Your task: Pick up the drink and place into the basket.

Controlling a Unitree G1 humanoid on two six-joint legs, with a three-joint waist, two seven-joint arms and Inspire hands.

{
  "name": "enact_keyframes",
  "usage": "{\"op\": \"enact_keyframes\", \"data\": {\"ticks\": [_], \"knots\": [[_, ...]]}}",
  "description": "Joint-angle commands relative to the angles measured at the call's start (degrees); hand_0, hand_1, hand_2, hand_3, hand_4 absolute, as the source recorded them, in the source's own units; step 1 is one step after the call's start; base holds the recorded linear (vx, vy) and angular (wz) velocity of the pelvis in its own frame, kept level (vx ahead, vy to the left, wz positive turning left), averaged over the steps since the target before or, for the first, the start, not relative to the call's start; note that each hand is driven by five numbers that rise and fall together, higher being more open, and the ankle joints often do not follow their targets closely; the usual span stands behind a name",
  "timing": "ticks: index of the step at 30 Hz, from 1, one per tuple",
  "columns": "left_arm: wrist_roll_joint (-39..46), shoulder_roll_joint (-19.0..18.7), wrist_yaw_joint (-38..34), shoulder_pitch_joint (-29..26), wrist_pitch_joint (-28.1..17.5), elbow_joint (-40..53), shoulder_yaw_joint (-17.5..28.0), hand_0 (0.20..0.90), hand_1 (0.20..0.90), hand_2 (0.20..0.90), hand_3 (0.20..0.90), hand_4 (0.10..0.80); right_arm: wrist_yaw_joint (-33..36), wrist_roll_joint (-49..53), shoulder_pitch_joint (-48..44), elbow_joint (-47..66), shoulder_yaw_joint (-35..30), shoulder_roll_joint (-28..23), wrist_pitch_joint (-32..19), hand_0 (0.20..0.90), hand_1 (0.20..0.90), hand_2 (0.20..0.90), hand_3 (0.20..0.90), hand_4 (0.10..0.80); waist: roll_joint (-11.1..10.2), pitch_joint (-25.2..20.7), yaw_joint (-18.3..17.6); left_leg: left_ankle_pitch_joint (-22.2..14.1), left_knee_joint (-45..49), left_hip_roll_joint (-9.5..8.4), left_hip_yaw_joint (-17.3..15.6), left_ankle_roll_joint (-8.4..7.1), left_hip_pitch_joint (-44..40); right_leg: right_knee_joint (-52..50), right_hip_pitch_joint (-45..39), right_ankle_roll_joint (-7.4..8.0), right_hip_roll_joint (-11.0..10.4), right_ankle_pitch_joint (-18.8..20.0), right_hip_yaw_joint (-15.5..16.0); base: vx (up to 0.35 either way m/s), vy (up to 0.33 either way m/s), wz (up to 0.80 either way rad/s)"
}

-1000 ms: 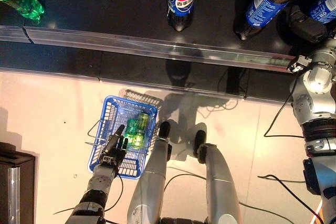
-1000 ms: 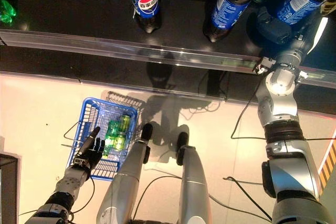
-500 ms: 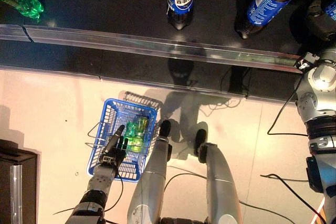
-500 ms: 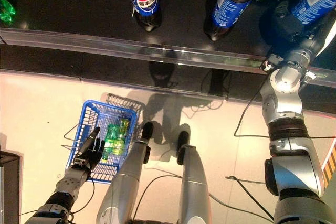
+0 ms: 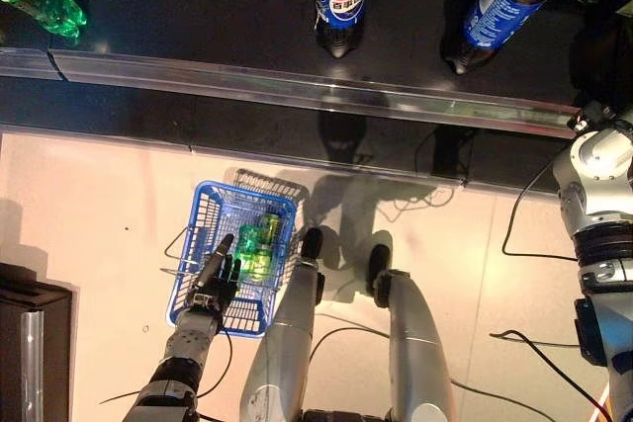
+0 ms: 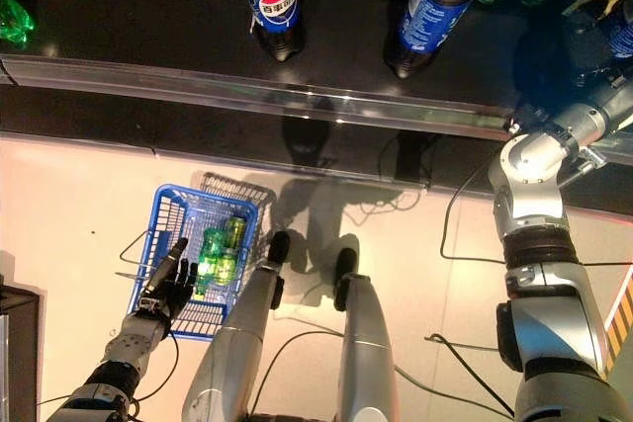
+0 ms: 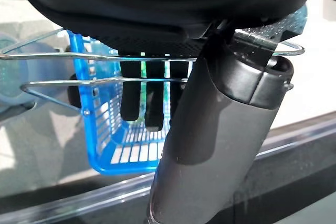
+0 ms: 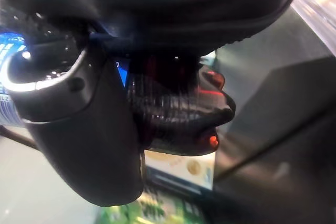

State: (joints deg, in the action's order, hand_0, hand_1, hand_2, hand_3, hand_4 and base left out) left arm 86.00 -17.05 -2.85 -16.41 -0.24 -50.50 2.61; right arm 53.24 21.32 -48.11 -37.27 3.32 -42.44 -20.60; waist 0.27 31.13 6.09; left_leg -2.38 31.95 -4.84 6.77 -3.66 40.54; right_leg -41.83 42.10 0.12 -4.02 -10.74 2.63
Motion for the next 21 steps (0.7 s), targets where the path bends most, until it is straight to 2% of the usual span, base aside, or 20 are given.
{"op": "enact_keyframes", "data": {"ticks": [1, 13, 17, 21], "knots": [[2.26, -7.86, 2.94, 2.28, -5.75, 6.0, 3.5, 0.3, 0.3, 0.3, 0.2, 0.1, 3.6, -6.47, -1.76, 12.06, -8.0, -10.73, -10.5, 0.3, 0.3, 0.3, 0.2, 0.1, 1.78, -1.6, -1.87, -9.72, 2.99, -3.89, -5.31, 7.38, -6.13, 10.41, -5.16, 3.4, 3.42, 4.64, -0.1, 0.0, 0.0, 0.0], [0.66, -6.23, 2.7, 4.3, -6.39, 7.3, 5.93, 0.3, 0.3, 0.3, 0.2, 0.1, -4.94, -10.04, 12.08, 26.11, -15.13, -6.09, -8.5, 0.3, 0.3, 0.3, 0.2, 0.1, 0.49, -2.7, -4.12, -8.08, -0.78, -3.26, -6.07, 7.46, -9.07, 13.82, -7.78, 4.03, 4.13, 5.93, -1.62, -0.022, -0.008, -0.04], [0.68, -6.0, 2.3, 5.53, -7.03, 8.04, 6.85, 0.3, 0.3, 0.3, 0.2, 0.1, -6.71, -12.07, 18.52, 30.93, -17.01, -3.79, -7.18, 0.3, 0.3, 0.3, 0.2, 0.1, -0.33, -3.17, -5.02, -8.01, -1.97, -3.05, -6.2, 7.52, -11.06, 15.58, -9.89, 4.41, 4.2, 6.35, -1.97, -0.022, -0.029, -0.1], [-0.09, -5.7, 2.59, 6.75, -7.14, 7.41, 8.55, 0.3, 0.3, 0.3, 0.2, 0.1, -10.12, -12.48, 25.5, 33.02, -17.64, 0.12, -8.59, 0.3, 0.3, 0.3, 0.2, 0.1, -1.22, -4.03, -5.99, -7.92, -3.39, -2.84, -6.3, 7.45, -13.91, 17.88, -13.01, 4.65, 4.14, 6.82, -2.65, 0.028, -0.045, -0.04]]}}
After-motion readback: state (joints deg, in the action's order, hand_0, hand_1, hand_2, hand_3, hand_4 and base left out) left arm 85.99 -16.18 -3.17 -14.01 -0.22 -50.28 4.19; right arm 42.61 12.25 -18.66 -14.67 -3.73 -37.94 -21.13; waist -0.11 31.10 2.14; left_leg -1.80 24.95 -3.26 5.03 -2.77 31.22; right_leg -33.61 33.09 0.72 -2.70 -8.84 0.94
